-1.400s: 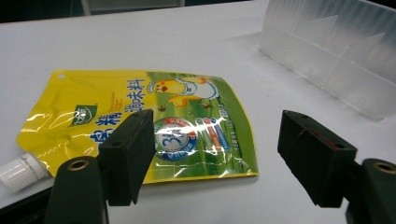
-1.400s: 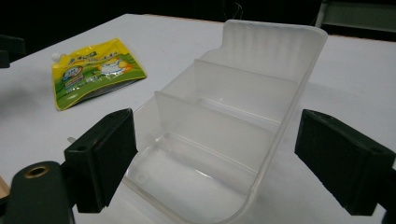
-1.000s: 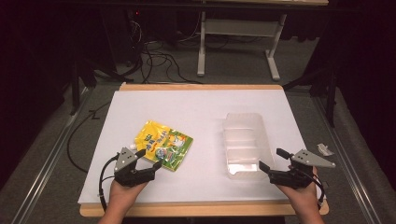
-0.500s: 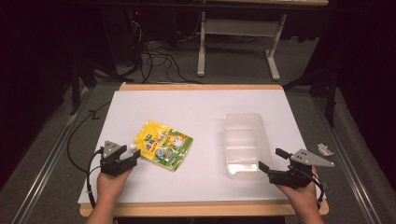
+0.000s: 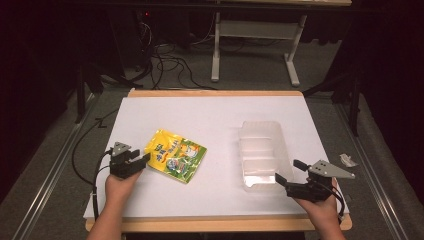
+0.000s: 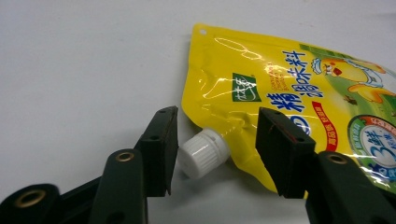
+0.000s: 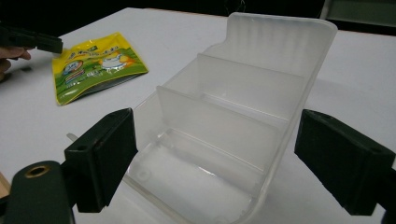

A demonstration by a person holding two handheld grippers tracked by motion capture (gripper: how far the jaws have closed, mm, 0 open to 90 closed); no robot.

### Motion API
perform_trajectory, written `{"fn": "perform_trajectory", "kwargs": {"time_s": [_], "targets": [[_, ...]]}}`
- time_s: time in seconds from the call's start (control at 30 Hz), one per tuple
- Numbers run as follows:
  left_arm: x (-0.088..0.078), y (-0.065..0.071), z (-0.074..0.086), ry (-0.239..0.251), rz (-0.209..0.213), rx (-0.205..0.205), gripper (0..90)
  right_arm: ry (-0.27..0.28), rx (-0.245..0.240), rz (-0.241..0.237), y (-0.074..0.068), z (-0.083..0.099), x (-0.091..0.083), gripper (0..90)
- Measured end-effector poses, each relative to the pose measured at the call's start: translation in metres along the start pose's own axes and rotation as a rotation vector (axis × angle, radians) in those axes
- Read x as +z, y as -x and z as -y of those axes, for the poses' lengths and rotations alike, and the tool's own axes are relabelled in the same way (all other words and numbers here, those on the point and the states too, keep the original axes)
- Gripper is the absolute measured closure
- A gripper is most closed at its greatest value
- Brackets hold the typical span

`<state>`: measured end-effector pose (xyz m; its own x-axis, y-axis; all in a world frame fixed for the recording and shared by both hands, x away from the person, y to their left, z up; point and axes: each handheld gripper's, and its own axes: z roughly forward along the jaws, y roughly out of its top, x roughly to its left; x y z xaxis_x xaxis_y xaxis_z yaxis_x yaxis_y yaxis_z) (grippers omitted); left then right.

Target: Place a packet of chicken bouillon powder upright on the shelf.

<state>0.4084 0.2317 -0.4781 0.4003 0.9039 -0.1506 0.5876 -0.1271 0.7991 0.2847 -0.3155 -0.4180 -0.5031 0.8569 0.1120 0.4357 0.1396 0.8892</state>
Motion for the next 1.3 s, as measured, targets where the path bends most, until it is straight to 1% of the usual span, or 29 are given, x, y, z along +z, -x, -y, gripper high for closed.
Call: {"fn": "perform_trajectory", "kwargs": {"time_s": [0.03,0.07,0.1,0.13,0.17,0.2,0.23,0.27,0.5,0.63,0.7,0.73,0.77,0.8,0.83,0.93,0.97,1.03,1.17,1.23,1.27,1.3], "targets": [[0.000,0.000,0.000,0.000,0.000,0.000,50.4,0.000,0.000,0.000,0.000,0.000,0.000,13.1],[0.002,-0.001,0.000,-0.013,-0.005,-0.013,50.4,0.000,-0.001,0.000,0.000,0.000,0.000,13.1],[0.003,-0.001,0.001,-0.021,-0.006,-0.017,50.5,0.001,-0.003,0.002,0.000,0.000,0.000,13.1],[0.004,-0.003,0.001,-0.041,-0.001,-0.035,50.6,-0.002,0.002,0.002,0.000,0.001,-0.001,13.2],[0.005,-0.003,0.001,-0.051,0.008,-0.051,50.3,0.000,-0.006,0.002,0.000,0.001,-0.001,13.3],[0.006,-0.004,0.001,-0.068,0.015,-0.063,49.3,-0.002,-0.003,0.005,0.000,0.001,-0.001,13.3],[0.006,-0.004,0.001,-0.068,0.015,-0.063,48.1,-0.002,-0.003,0.005,0.000,0.001,-0.001,13.3],[0.006,-0.004,0.002,-0.078,0.021,-0.072,48.1,-0.001,0.000,0.007,0.000,0.001,-0.002,13.5],[0.003,-0.001,0.006,-0.071,0.012,-0.099,50.4,0.004,-0.002,0.010,0.000,0.001,-0.004,13.9],[-0.001,-0.002,0.008,-0.070,0.026,-0.095,54.6,0.001,-0.004,0.006,-0.001,0.001,-0.004,14.1],[-0.003,-0.003,0.010,-0.059,0.040,-0.112,59.3,0.000,-0.007,0.004,-0.001,0.001,-0.003,14.2],[-0.004,-0.004,0.010,-0.052,0.044,-0.113,59.7,-0.001,-0.007,0.004,-0.001,0.001,-0.003,14.3],[-0.006,-0.004,0.010,-0.039,0.046,-0.113,61.9,-0.001,-0.008,0.004,-0.001,0.001,-0.003,14.3],[-0.006,-0.004,0.011,-0.042,0.050,-0.109,63.6,-0.002,-0.007,0.005,-0.001,0.001,-0.004,14.4],[-0.006,-0.004,0.011,-0.042,0.050,-0.109,63.7,-0.002,-0.007,0.005,-0.001,0.001,-0.004,14.4],[-0.006,0.000,0.011,-0.040,0.042,-0.075,63.8,-0.002,-0.002,0.005,-0.001,0.001,-0.004,14.5],[-0.006,0.001,0.011,-0.037,0.035,-0.069,63.9,-0.003,0.001,0.005,-0.001,0.001,-0.004,14.6],[-0.007,0.001,0.011,-0.036,0.037,-0.063,63.9,-0.003,0.000,0.005,-0.001,0.001,-0.003,14.6],[-0.008,0.001,0.012,-0.032,0.049,-0.064,63.8,-0.005,-0.001,0.005,-0.001,0.001,-0.003,14.6],[-0.010,0.000,0.013,-0.033,0.057,-0.075,63.6,-0.004,0.000,0.005,0.000,0.001,-0.004,14.8],[-0.014,0.000,0.015,-0.034,0.072,-0.069,63.1,-0.004,0.000,0.005,0.001,0.001,-0.004,14.9],[-0.017,0.000,0.016,-0.025,0.066,-0.054,62.6,-0.004,0.002,0.005,0.001,0.001,-0.004,14.9]]}}
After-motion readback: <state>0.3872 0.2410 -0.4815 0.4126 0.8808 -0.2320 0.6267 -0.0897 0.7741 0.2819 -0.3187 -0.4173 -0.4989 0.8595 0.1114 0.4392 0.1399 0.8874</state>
